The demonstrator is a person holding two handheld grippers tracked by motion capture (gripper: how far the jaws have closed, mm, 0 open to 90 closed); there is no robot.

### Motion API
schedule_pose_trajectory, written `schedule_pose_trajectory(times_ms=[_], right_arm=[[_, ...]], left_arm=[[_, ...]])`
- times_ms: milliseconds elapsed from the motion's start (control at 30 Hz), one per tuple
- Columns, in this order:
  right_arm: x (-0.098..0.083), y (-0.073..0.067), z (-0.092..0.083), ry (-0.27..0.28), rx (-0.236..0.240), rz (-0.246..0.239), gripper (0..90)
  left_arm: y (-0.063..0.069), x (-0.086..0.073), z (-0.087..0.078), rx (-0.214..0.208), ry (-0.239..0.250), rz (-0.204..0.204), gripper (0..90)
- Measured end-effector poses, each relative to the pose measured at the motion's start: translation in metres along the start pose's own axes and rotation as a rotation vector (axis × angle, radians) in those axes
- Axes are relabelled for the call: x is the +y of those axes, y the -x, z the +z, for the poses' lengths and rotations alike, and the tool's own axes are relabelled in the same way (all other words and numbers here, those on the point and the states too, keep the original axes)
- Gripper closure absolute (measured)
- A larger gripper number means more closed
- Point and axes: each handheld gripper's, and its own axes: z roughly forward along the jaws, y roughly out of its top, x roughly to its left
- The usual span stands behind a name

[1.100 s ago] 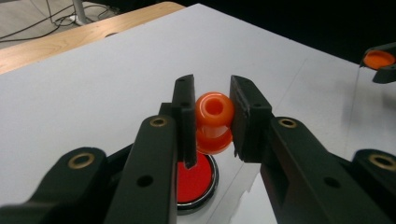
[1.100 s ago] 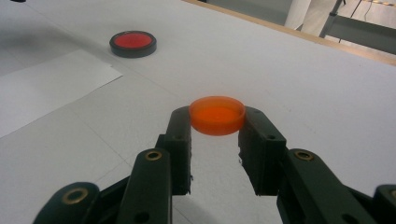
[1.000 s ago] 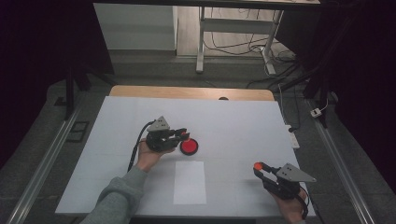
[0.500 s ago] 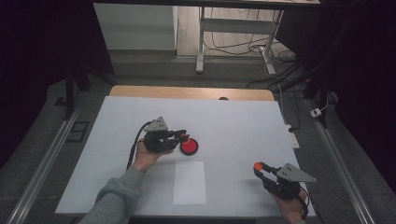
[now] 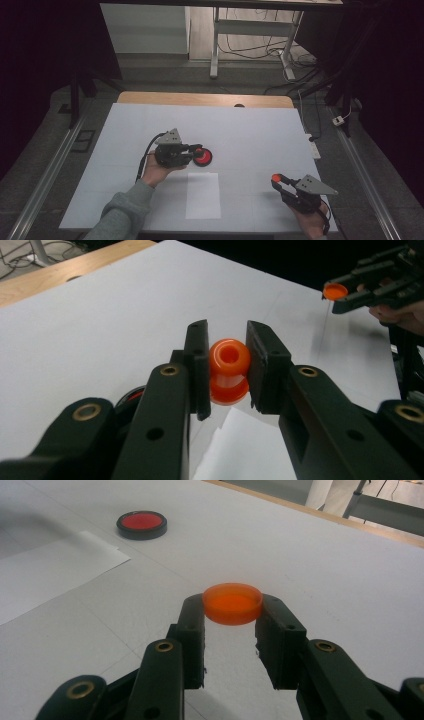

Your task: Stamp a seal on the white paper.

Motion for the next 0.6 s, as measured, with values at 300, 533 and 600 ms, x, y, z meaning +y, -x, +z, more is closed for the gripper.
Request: schedule_pose_trajectory(times_ms=[300, 533, 600], right_arm=[[0.0001, -0.0003, 0.0006, 0.001, 0.004, -0.002, 64.8], [-0.0002, -0.0001, 0.0008, 0.000, 0.004, 0.000, 64.8], [-0.0002, 0.0000, 0.0008, 0.000, 0.005, 0.000, 64.8]], left_arm=[[0.0045, -0.0012, -0.0012, -0.025, -0.019, 0.003, 72.6], [0.0052, -0.0046, -0.0050, -0.029, -0.031, -0.009, 72.5], [0.0063, -0.0044, -0.0056, -0.033, -0.031, -0.007, 72.5]])
